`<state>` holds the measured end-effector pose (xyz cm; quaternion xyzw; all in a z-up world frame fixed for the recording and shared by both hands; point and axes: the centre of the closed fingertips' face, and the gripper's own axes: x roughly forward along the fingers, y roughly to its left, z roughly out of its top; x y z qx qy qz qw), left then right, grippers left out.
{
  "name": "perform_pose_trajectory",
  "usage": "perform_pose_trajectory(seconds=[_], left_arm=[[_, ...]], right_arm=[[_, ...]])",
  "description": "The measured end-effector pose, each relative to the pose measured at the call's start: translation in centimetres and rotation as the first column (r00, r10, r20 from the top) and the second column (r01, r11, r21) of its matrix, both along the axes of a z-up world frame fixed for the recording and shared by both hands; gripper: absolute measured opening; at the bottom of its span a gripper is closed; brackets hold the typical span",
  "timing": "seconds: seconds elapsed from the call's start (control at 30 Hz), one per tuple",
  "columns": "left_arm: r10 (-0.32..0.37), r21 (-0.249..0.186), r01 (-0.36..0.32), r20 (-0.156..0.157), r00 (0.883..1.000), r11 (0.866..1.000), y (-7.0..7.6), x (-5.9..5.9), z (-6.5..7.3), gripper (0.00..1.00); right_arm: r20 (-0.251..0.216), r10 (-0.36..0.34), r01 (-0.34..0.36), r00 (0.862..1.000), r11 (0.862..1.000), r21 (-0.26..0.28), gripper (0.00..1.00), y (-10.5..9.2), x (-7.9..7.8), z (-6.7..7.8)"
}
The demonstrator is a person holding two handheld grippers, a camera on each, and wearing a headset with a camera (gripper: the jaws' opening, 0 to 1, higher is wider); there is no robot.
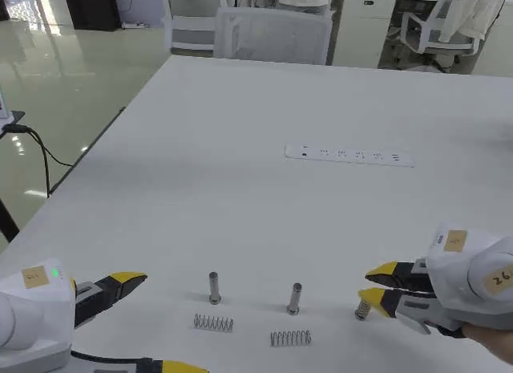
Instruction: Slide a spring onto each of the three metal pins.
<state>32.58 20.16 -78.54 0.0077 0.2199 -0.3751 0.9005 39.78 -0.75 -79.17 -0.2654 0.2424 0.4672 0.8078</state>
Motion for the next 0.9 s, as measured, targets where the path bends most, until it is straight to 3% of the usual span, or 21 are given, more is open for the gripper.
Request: perform_pose_trajectory(seconds=[0.23, 0.37, 0.57, 0.9], left_arm=[[-0.002, 0.002, 0.002, 0.001, 1.000, 1.000, 0.0, 0.1, 0.1, 0.96], [-0.001, 0.002, 0.001, 0.001, 1.000, 1.000, 0.0, 0.1, 0.1, 0.96], [-0.001, 0.003, 0.001, 0.000, 1.000, 1.000, 0.1, 0.0, 0.1, 0.96], [0.000, 0.001, 0.000, 0.011, 1.000, 1.000, 0.1, -0.1, 0.8, 0.96]], right_arm=[[0.016, 0.030, -0.031, 0.999, 0.999, 0.025, 0.11, 0.8, -0.9, 1.8], [0.009, 0.092, -0.093, 0.996, 0.994, 0.051, 0.12, 2.2, -2.0, 2.7], [0.027, 0.177, -0.177, 0.984, 0.984, 0.013, 0.12, 3.9, -3.3, 2.7], [0.022, 0.252, -0.252, 0.968, 0.968, 0.001, 0.12, 5.4, -4.6, 2.9]])
